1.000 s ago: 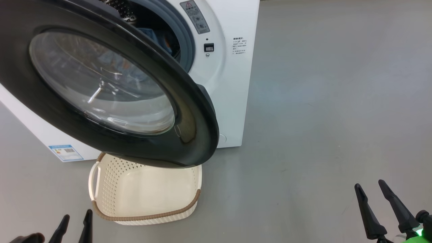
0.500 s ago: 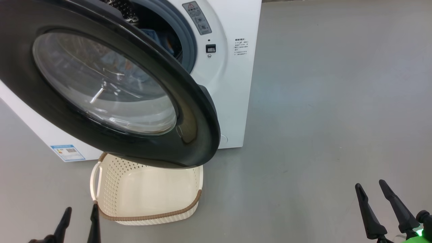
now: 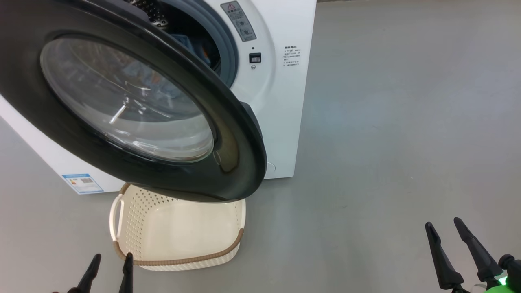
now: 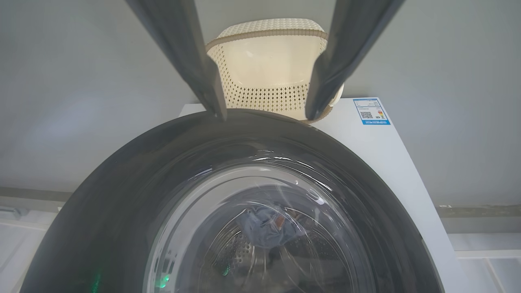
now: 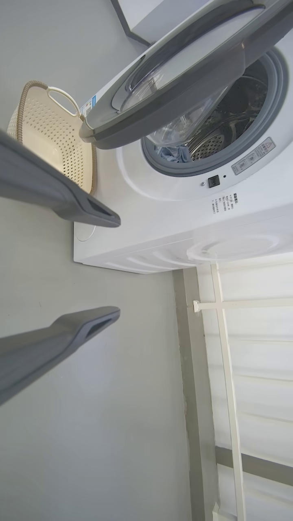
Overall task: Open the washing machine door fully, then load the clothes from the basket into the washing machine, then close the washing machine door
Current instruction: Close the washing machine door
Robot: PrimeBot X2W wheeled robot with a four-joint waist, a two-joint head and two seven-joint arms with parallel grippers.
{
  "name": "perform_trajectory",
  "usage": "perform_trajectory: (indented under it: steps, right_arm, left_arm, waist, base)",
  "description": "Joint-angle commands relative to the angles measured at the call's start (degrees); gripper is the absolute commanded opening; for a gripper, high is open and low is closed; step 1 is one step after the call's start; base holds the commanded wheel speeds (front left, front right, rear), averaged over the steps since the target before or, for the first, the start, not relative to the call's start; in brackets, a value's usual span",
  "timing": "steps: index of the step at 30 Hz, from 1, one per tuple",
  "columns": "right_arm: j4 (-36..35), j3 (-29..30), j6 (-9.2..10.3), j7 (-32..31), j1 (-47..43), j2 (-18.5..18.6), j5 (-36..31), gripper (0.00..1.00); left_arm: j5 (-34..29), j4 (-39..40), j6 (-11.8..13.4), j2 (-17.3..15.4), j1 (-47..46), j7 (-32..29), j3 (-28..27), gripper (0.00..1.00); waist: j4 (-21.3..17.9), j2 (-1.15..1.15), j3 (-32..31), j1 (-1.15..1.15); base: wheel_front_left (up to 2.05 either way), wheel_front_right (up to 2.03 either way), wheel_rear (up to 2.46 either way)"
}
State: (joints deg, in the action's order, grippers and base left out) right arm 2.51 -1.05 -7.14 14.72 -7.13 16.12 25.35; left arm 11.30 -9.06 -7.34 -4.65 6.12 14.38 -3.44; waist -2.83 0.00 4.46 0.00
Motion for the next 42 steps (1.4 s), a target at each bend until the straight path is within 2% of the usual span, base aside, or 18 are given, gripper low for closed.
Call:
perform_trajectory:
  steps: [1,2,3,4,5,6,18,24,31,34,42]
  right_arm:
    - [-1.21,-1.23,-0.35,0.28,0.56,1.18,-0.01,1.00]
    - [-1.15,-1.51,-0.35,0.28,0.71,1.20,0.18,1.00]
    - [-1.13,-1.86,-0.35,0.28,0.94,1.22,0.44,0.60]
    - [-1.14,-2.27,-0.35,0.28,1.28,1.30,0.69,0.44]
    - [-1.04,-2.60,-0.35,0.28,1.77,1.37,0.86,0.08]
    - [-1.01,-2.92,-0.35,0.28,2.39,1.35,1.13,0.00]
    - [-3.91,-8.19,-0.35,0.28,14.95,0.12,2.77,0.00]
    - [-9.13,-11.05,-0.35,0.28,23.44,-1.17,3.43,0.00]
    - [-16.58,-19.98,-0.35,0.28,27.69,-3.03,3.99,0.00]
    - [-15.82,-25.25,-0.35,0.28,27.26,-3.26,4.27,0.00]
    - [-7.15,-36.18,-0.35,0.28,24.97,-3.18,6.26,0.00]
  left_arm:
    - [-0.09,1.07,-0.14,-0.62,-0.86,0.62,-2.22,1.00]
    - [0.01,1.10,-0.14,-0.58,-0.91,0.62,-2.23,1.00]
    - [0.06,1.09,-0.14,-0.54,-0.95,0.62,-2.18,1.00]
    - [0.08,1.15,-0.14,-0.48,-0.99,0.62,-2.14,1.00]
    - [0.09,1.24,-0.14,-0.39,-1.01,0.62,-2.09,1.00]
    - [0.07,1.28,-0.14,-0.29,-1.01,0.62,-1.97,1.00]
    - [-0.27,3.72,-0.14,0.06,-0.93,0.62,-0.07,1.00]
    - [-0.47,4.96,-0.14,0.32,-0.73,0.62,0.81,1.00]
    - [-0.16,6.20,-0.14,0.91,0.81,0.62,1.18,1.00]
    - [-0.01,6.44,-0.14,1.18,1.21,0.62,1.15,1.00]
    - [0.41,6.52,-0.14,1.66,0.50,0.62,1.91,1.00]
  waist:
    - [0.17,0.00,-0.04,0.00]
    - [0.32,0.00,-0.09,0.00]
    - [0.47,0.00,-0.15,0.00]
    - [0.64,0.00,-0.20,0.00]
    - [0.82,0.00,-0.28,0.00]
    - [1.03,0.00,-0.39,0.00]
    - [4.97,0.00,-1.84,0.00]
    - [8.03,0.00,-2.60,0.00]
    - [10.92,0.00,-3.37,0.00]
    - [11.85,0.00,-3.10,0.00]
    - [14.34,0.00,-1.19,0.00]
  base:
    - [0.00,0.00,0.00]
    - [0.00,0.00,0.00]
    - [0.00,0.00,0.00]
    - [0.00,0.00,0.00]
    - [0.00,0.00,0.00]
    - [0.00,0.00,0.00]
    - [0.00,0.00,0.00]
    - [0.00,0.00,0.00]
    - [0.00,0.00,0.00]
    - [0.00,0.00,0.00]
    - [0.00,0.00,0.00]
